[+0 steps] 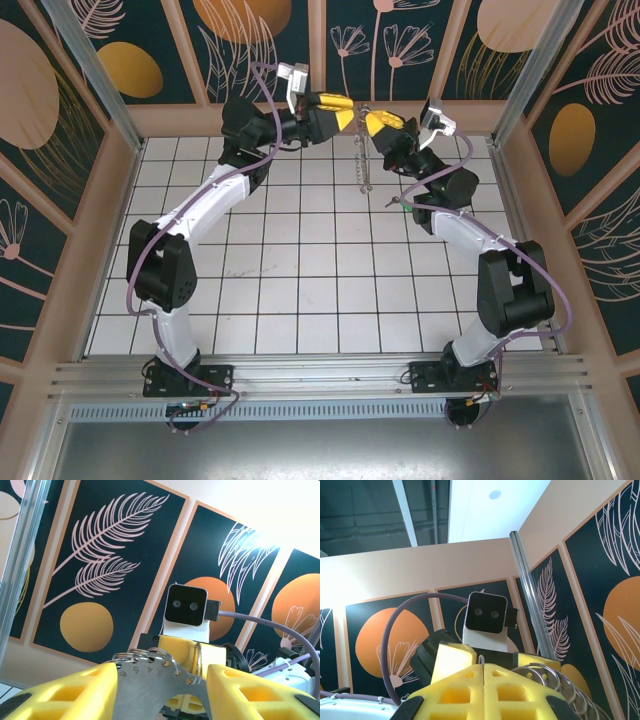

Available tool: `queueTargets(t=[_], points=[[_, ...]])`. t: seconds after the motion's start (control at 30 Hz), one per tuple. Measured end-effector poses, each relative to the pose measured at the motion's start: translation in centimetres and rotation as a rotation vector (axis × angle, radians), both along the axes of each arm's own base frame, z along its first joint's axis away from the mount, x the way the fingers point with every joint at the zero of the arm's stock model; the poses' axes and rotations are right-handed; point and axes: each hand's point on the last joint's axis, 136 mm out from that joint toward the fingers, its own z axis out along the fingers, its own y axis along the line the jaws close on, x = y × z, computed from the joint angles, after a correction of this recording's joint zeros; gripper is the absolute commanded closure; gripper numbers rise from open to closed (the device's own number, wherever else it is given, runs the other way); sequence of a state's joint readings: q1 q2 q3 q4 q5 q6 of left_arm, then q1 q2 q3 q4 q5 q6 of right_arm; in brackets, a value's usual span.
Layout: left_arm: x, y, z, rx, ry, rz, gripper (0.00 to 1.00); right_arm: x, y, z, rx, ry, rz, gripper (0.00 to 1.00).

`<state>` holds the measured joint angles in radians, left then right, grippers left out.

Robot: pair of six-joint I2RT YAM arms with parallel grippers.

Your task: Put the keys on the keyring

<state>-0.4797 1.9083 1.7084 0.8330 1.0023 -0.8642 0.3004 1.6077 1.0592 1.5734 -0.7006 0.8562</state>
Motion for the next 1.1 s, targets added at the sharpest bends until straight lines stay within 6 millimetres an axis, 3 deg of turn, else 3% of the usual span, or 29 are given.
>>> queueTargets(t=[0.53,1.1], points=[[-0.8,-0.8,0.0,0.007,-0.009,-0.039,0.49,0.2,0.2,-0.3,0.003,0.021,0.014,1.00],[-1.6,-1.1,0.2,0.002,-0.021,-0.066,0.65,0.8,0.4,-0.9,0.000,0.042,0.019,1.00]])
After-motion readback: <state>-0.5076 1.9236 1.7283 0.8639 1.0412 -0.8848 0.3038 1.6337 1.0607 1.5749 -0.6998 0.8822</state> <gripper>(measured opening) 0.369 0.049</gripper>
